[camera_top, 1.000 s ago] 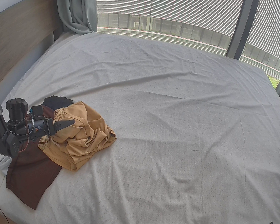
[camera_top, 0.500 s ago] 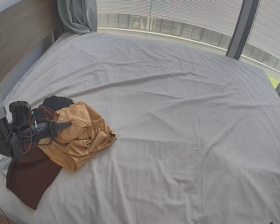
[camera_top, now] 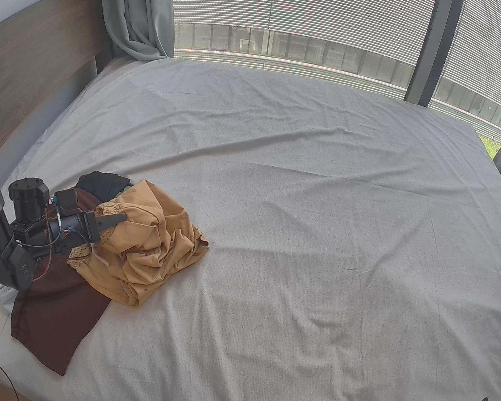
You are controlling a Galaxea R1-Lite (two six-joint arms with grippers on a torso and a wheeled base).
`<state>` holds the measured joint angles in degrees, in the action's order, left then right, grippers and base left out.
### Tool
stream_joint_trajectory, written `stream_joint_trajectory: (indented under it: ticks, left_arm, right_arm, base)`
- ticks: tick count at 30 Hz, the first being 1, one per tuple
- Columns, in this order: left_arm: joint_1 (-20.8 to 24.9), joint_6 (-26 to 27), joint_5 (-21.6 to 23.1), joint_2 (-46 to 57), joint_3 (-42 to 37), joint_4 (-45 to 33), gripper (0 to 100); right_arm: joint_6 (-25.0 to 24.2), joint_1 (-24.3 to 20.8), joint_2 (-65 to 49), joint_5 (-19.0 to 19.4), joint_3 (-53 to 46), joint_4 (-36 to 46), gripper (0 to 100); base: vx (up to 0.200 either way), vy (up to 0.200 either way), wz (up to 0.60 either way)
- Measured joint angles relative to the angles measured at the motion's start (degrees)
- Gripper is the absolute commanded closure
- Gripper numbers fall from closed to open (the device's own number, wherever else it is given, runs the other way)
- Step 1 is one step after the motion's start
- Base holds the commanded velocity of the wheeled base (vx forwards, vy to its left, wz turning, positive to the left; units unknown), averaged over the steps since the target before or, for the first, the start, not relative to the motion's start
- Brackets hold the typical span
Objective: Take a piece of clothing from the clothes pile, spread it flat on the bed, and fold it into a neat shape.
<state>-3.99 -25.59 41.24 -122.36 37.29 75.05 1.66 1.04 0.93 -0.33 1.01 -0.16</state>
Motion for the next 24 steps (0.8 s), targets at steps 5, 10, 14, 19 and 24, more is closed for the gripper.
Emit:
stream_joint_trajectory:
  ticks: [5, 10, 14, 19, 24]
  left_arm:
    - [1.0, -2.7, 0.0, 4.9, -5.2, 3.6, 100]
    - [1.4, -4.0, 0.0, 8.5, -8.2, 4.5, 100]
    - [2.0, -7.0, 0.0, 10.4, -9.8, 5.7, 100]
    - [3.2, -8.4, -0.3, 11.3, -10.4, 7.8, 100]
    - [3.4, -9.2, -0.2, 11.7, -10.1, 7.9, 100]
  right_arm:
    - [0.0, 0.0, 0.0, 0.0, 0.0, 0.0, 0]
    - [0.0, 0.0, 0.0, 0.0, 0.0, 0.0, 0]
    - [0.0, 0.0, 0.0, 0.0, 0.0, 0.0, 0]
    - [0.0, 0.0, 0.0, 0.0, 0.0, 0.0, 0]
    - [-0.1, 0.0, 0.0, 0.0, 0.0, 0.0, 0]
  base:
    - [0.0, 0.0, 0.0]
    - [0.0, 0.0, 0.0]
    - [0.0, 0.0, 0.0]
    - [0.0, 0.0, 0.0]
    - [0.0, 0.0, 0.0]
